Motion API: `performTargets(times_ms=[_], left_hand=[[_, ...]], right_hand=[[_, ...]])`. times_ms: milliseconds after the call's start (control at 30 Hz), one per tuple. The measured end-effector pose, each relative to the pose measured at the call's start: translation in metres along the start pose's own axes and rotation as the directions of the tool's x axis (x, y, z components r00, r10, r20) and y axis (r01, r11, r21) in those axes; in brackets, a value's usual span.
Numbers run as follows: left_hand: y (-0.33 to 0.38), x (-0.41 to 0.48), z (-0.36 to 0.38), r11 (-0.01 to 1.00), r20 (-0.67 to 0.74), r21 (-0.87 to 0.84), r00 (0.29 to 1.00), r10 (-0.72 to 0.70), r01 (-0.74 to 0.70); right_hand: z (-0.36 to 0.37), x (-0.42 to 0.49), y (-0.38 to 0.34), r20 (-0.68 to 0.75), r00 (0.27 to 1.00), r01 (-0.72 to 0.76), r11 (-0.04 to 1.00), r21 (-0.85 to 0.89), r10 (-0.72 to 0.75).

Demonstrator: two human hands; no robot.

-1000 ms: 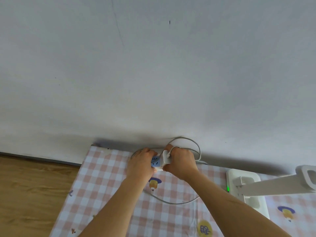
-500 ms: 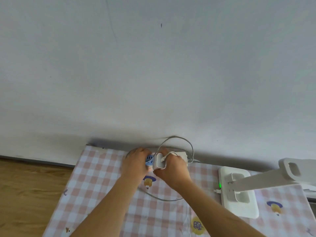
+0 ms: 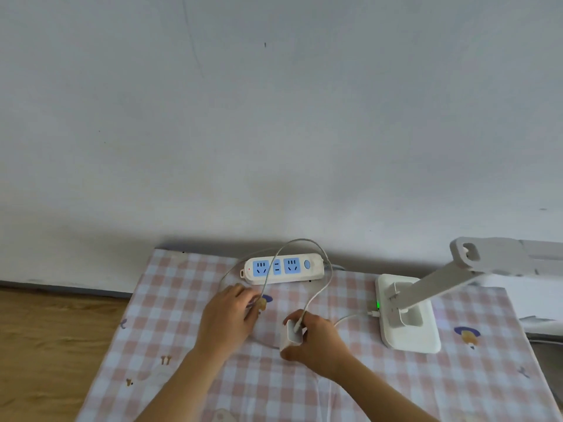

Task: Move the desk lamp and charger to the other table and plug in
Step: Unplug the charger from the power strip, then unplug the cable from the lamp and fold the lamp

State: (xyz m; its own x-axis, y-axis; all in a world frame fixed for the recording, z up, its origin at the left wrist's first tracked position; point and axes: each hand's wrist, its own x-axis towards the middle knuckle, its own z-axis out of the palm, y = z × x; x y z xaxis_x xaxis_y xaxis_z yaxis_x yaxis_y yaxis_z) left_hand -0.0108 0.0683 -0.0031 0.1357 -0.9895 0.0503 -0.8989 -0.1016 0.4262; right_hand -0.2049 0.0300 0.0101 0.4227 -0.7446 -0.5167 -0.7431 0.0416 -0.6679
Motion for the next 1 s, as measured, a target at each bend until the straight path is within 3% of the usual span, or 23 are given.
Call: performTargets(times_ms=[300,533,733,867,1000], left_hand=[[0.028,-0.003,0.002,0.997,0.069,0.015,0.995,0.077,-0.078],[0.085,0.014,-0.001,0.98,0.063,-0.048,0.978,0.198,-0.195],[0.132,0.024,0.005,0.961,0.093,-0.099,0.959,0.268,-0.259],[0.16,0.029,0.014,0.954,0.117,-0.107,0.949,0.292,-0.28],[0.178,0.035,0.025,0.948,0.136,-0.082,0.939,0.316,-0.307]], right_hand=[[-0.001,-0.008,0.008,-0.082,0.994,-0.067,0.998,0.009,0.067],[-0.032,-0.031,0.015,-0.262,0.965,-0.027,1.0,0.01,0.029],[-0.069,-0.065,0.033,-0.46,0.888,0.006,0.999,0.051,0.018],[-0.094,-0.087,0.05,-0.607,0.791,-0.051,0.996,0.068,0.081],[-0.118,-0.096,0.068,-0.668,0.734,-0.095,0.992,0.078,0.123]])
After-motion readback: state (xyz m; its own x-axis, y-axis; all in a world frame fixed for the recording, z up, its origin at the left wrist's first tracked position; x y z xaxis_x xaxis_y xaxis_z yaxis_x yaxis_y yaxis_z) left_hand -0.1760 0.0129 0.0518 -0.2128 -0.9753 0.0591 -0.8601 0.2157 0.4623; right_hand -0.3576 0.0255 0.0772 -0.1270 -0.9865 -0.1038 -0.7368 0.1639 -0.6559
